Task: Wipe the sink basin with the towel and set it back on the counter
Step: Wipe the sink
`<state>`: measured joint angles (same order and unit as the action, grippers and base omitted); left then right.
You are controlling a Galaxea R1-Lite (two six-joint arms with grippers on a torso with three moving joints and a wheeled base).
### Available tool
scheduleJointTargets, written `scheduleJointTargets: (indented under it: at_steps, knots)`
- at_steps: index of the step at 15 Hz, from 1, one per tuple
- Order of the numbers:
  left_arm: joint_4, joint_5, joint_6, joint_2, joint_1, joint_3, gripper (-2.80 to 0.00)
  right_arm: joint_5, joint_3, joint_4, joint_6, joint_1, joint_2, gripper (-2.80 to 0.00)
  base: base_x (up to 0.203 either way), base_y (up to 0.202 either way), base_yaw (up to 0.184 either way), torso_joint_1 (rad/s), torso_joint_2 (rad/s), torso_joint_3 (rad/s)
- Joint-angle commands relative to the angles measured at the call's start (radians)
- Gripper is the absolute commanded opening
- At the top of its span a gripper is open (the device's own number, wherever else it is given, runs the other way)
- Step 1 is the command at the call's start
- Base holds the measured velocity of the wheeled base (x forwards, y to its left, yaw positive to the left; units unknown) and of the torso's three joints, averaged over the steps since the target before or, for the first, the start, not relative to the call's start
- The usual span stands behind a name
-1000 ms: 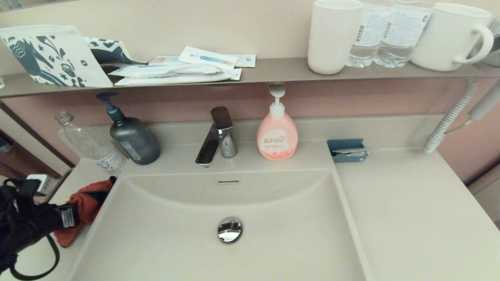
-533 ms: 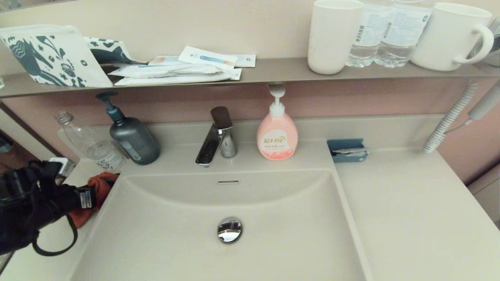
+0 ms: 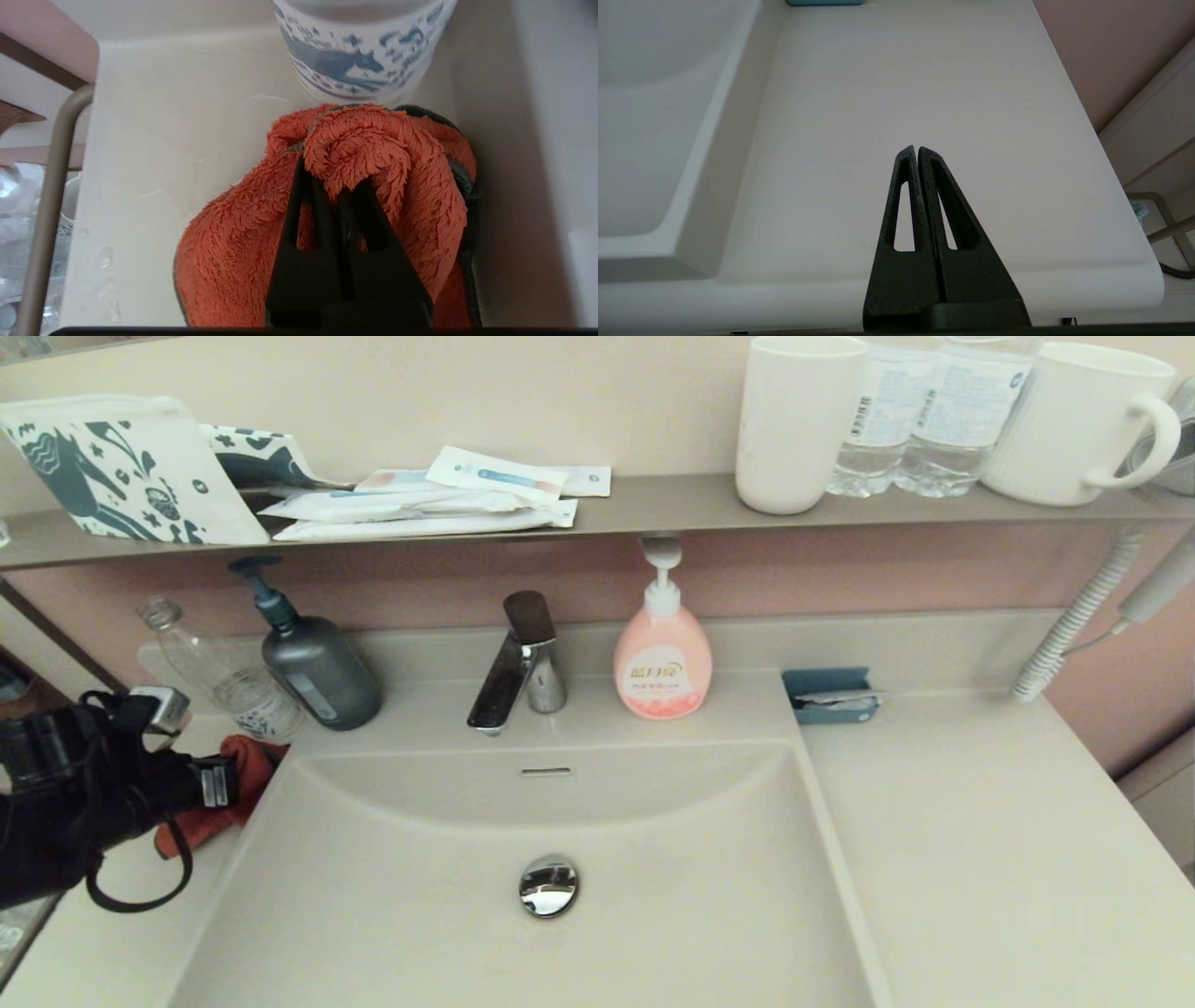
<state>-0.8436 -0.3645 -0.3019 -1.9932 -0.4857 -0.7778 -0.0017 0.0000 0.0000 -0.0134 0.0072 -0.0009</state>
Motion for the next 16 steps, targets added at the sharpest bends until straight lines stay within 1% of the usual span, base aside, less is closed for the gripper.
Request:
scheduleJointTargets:
  at_steps: [1, 5, 6, 9, 12, 16]
  knots:
    - [-0.003, -0.002, -0.002, 0.001, -0.002, -0.005, -2.8, 0.0, 0.0, 0.0, 0.0, 0.0, 0.001, -2.8, 0.0, 0.0, 0.0, 0.0, 0.0, 0.0]
    - [-0.005, -0.007, -0.002, 0.001, -0.029, 0.049, -2.8, 0.0, 0.0, 0.0, 0.0, 0.0, 0.001, -2.8, 0.0, 0.0, 0.0, 0.0, 0.0, 0.0]
    - [-0.006, -0.014, -0.003, 0.004, -0.047, 0.068, -2.8, 0.0, -0.001, 0.0, 0.0, 0.0, 0.001, -2.8, 0.0, 0.0, 0.0, 0.0, 0.0, 0.0]
    - [-0.005, -0.066, -0.01, 0.033, -0.131, 0.115, -2.8, 0.0, 0.0, 0.0, 0.0, 0.0, 0.001, -2.8, 0.0, 0.0, 0.0, 0.0, 0.0, 0.0]
    - [-0.004, -0.079, -0.024, 0.077, -0.173, 0.184, -2.8, 0.0, 0.0, 0.0, 0.0, 0.0, 0.001, -2.8, 0.0, 0.0, 0.0, 0.0, 0.0, 0.0]
    - [-0.003, -0.116, -0.027, 0.16, -0.234, 0.298, -2.8, 0.0, 0.0, 0.0, 0.0, 0.0, 0.001, -2.8, 0.0, 0.0, 0.0, 0.0, 0.0, 0.0]
